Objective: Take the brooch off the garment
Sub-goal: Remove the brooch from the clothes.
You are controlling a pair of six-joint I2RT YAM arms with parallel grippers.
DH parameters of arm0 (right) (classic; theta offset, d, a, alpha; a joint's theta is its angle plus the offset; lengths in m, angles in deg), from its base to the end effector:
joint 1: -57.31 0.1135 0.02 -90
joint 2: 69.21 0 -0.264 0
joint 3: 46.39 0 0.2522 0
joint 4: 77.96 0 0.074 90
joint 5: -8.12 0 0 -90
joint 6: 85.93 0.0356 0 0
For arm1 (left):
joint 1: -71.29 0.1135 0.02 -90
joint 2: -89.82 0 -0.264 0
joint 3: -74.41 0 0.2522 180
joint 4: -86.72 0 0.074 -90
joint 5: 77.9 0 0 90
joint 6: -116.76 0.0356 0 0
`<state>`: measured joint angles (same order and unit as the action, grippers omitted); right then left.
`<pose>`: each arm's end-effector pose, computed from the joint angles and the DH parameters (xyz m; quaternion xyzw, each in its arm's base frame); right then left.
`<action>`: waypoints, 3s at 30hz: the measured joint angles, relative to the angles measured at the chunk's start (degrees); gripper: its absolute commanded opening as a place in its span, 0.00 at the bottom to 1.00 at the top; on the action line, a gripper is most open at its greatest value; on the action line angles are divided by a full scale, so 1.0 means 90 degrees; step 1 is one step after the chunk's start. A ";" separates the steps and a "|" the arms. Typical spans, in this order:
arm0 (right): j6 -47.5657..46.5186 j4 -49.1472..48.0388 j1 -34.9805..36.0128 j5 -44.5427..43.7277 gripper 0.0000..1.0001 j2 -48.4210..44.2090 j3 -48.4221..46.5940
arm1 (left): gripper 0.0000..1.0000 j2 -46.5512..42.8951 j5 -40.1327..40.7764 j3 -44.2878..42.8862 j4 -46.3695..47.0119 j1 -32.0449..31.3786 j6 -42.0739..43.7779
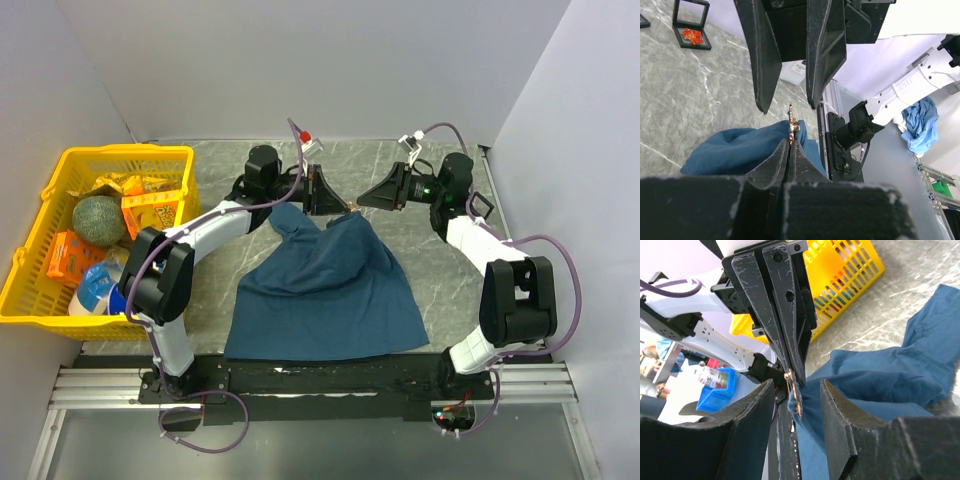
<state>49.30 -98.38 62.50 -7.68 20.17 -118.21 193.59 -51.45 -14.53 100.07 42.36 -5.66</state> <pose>0.3367 0.0650 0.3056 -0.2224 0.6661 0.6223 0.3457 0.3491 -0.2294 0.3030 0.3488 0.6197 -0.6270 0.3179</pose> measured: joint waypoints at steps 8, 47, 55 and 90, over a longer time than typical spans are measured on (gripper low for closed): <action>-0.0087 0.0049 0.0134 0.0019 0.47 0.0000 0.0000 | 0.01 -0.0027 0.0000 0.0039 -0.0095 -0.0070 0.0095; -0.0308 -0.0087 0.0255 0.0493 0.31 0.0002 0.0143 | 0.01 -0.0214 0.0024 0.0202 -0.0044 -0.0012 0.0024; -0.0478 0.0153 0.0257 0.0522 0.26 0.0002 0.0143 | 0.01 -0.0243 0.0024 0.0204 -0.0002 0.0010 -0.0019; 0.1178 -0.1253 0.0260 0.0515 0.28 0.0410 0.0143 | 0.01 -0.0245 0.0092 0.0206 0.0056 0.0015 -0.0022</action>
<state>59.90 -109.65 64.84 -3.05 23.87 -116.92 191.38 -50.62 -12.67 100.58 42.50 -5.86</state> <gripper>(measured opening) 0.278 0.025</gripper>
